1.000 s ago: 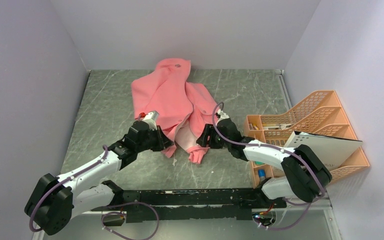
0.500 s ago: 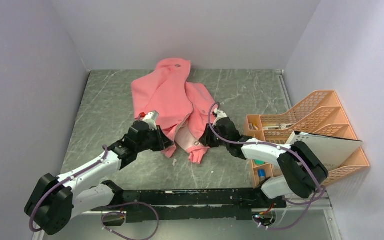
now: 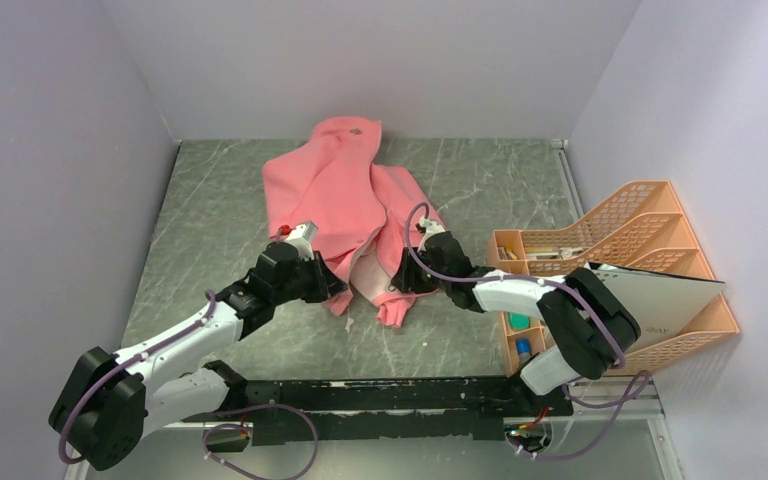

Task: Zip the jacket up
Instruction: Pick up the jacket from the center of the board.

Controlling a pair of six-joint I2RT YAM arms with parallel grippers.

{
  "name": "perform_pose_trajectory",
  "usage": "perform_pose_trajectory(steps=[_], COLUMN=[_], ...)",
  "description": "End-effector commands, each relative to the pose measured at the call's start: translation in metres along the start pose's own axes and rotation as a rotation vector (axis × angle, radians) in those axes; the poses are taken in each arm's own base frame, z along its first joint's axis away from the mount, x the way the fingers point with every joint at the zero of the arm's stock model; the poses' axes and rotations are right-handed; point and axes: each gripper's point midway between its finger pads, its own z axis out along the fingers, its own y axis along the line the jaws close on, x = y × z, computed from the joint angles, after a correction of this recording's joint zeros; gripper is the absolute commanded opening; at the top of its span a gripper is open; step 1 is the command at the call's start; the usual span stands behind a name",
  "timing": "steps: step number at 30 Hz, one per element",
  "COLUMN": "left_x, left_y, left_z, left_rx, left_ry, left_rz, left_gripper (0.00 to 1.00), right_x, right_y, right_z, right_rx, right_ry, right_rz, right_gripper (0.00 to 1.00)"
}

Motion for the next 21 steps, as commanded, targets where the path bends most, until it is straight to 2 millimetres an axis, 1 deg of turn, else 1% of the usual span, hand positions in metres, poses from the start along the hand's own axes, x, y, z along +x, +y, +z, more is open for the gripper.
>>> perform_pose_trajectory(steps=[1, 8, 12, 17, 21], left_x=[-0.009, -0.008, -0.009, -0.014, -0.021], left_y=[-0.002, -0.001, -0.002, -0.007, -0.019], left_z=[-0.002, -0.003, -0.002, -0.003, -0.007], left_rx=[-0.003, -0.005, -0.004, 0.013, 0.085], left_ry=[-0.028, -0.029, -0.03, -0.045, -0.075], left_rz=[-0.002, -0.005, -0.004, 0.0, 0.001], left_gripper=[0.05, 0.05, 0.05, 0.05, 0.05], right_x=[-0.023, -0.027, -0.029, -0.034, -0.046], right_y=[0.018, 0.023, 0.029, 0.043, 0.06], right_z=[0.006, 0.004, -0.002, -0.015, -0.034], right_rx=[-0.07, -0.093, -0.122, -0.189, -0.268], right_ry=[-0.059, -0.061, -0.071, -0.089, -0.153], right_rz=[-0.025, -0.046, -0.062, -0.087, -0.1], right_gripper=[0.42, 0.21, 0.0, 0.0, 0.0])
